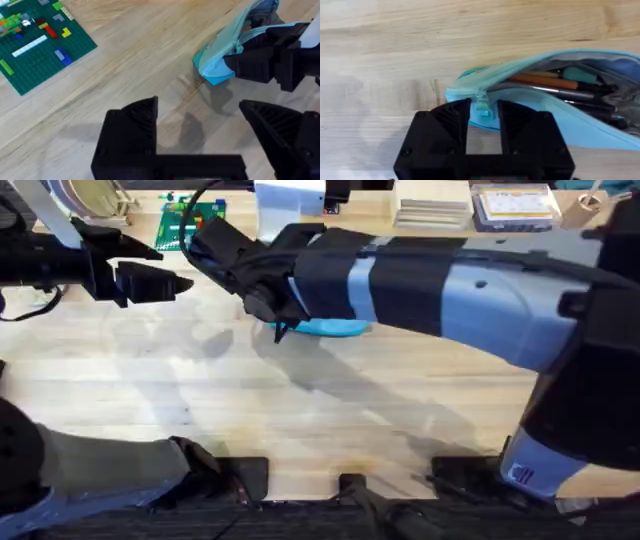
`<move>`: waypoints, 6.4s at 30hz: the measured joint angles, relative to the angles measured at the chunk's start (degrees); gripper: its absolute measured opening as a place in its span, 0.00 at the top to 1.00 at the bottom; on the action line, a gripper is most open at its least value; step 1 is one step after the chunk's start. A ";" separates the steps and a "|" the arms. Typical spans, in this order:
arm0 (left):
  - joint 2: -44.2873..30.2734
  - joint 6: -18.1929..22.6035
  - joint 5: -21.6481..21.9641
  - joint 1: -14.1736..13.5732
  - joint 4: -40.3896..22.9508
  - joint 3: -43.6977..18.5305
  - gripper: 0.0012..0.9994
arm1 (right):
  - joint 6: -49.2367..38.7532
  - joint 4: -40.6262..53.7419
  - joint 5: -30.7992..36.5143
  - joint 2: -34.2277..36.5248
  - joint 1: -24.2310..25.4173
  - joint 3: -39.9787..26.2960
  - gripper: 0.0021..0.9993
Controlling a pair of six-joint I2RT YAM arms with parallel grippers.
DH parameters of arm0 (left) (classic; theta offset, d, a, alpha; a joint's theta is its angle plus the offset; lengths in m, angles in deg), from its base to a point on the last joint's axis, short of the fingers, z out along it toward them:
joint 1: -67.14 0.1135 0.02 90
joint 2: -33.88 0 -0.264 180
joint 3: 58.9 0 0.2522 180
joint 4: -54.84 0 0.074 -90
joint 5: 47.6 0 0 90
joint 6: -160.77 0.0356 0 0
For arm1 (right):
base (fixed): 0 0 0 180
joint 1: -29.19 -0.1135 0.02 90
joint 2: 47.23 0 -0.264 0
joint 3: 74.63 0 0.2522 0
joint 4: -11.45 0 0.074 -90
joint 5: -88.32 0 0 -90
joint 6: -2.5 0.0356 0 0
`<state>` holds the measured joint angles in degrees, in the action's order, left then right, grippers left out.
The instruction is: Unzip the bag, pick up the pens from the table one at a time and place them inside, then zip the bag closed.
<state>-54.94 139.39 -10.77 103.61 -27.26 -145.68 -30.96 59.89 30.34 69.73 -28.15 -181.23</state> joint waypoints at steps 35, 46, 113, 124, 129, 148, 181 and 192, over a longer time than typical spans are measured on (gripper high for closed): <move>0.00 0.00 0.00 0.00 -0.02 0.00 0.01 | -0.68 7.70 -0.51 0.40 -0.24 -4.14 0.97; -0.01 0.01 -0.01 0.00 -0.02 0.00 0.01 | -1.33 9.04 -0.30 0.40 -1.36 -5.27 0.97; -30.45 31.10 -17.45 -20.75 7.21 -0.22 0.01 | -1.33 8.63 -0.28 0.39 -1.36 -5.27 0.97; -30.45 31.10 -17.59 -20.85 6.60 -0.22 0.01 | -1.34 8.63 -0.28 0.40 -1.36 -5.27 0.97; -30.45 31.10 -17.59 -20.85 6.60 -0.22 0.01 | -1.33 8.63 -0.28 0.40 -1.36 -5.27 0.97; -30.46 31.67 -17.55 -21.00 6.19 -0.22 0.96 | -1.36 8.63 -0.08 0.40 -1.36 -5.27 0.97; -30.45 31.67 -17.64 -21.22 6.16 -0.22 0.96 | -7.83 17.67 -0.37 -0.97 3.00 -5.79 0.97; -30.45 31.67 -17.62 -21.29 6.15 -0.22 0.96 | -7.37 23.22 -0.82 -1.10 4.45 -6.01 0.97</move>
<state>-85.39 171.06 -28.38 82.32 -21.10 -145.90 -38.34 83.11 29.52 68.63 -23.71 -187.24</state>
